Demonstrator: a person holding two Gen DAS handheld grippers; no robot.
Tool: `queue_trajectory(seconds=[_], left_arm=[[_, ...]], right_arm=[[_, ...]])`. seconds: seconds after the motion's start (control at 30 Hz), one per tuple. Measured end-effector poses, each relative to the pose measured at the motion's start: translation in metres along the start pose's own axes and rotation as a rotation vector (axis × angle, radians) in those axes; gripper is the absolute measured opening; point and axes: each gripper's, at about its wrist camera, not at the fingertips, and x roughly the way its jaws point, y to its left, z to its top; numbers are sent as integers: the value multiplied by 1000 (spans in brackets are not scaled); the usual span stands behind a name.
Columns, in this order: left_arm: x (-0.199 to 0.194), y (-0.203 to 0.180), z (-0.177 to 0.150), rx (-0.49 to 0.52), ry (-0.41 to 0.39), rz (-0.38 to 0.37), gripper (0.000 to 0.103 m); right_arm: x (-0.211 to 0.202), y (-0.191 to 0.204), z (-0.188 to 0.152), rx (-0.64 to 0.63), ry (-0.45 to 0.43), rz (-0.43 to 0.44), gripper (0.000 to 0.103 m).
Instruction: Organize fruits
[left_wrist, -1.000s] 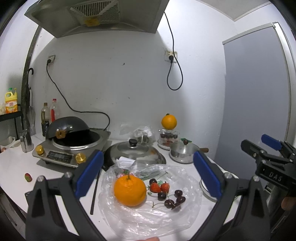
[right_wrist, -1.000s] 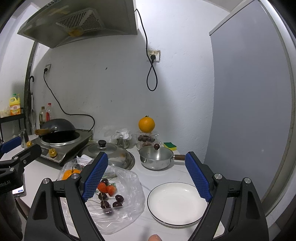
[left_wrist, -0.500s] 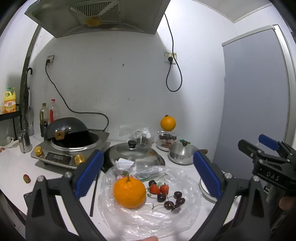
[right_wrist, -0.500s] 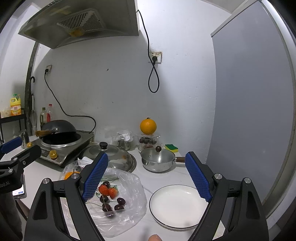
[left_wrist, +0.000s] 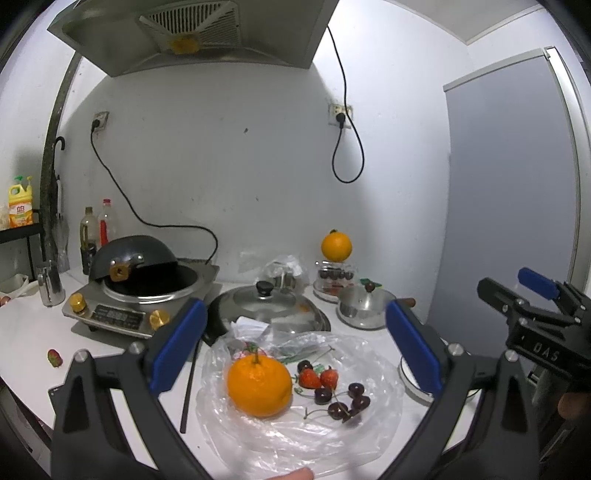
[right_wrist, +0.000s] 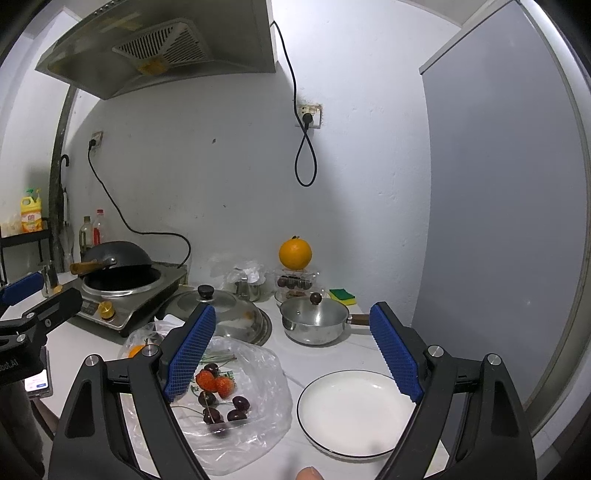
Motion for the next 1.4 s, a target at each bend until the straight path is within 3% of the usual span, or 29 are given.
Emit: queue_trajectory(seconds=[1.0, 1.4], left_arm=[[21, 5, -14, -4, 20, -12, 99], [37, 36, -42, -43, 110, 30, 99]], right_arm=[[20, -3, -14, 4, 25, -3, 88], [43, 17, -25, -31, 75, 15, 88]])
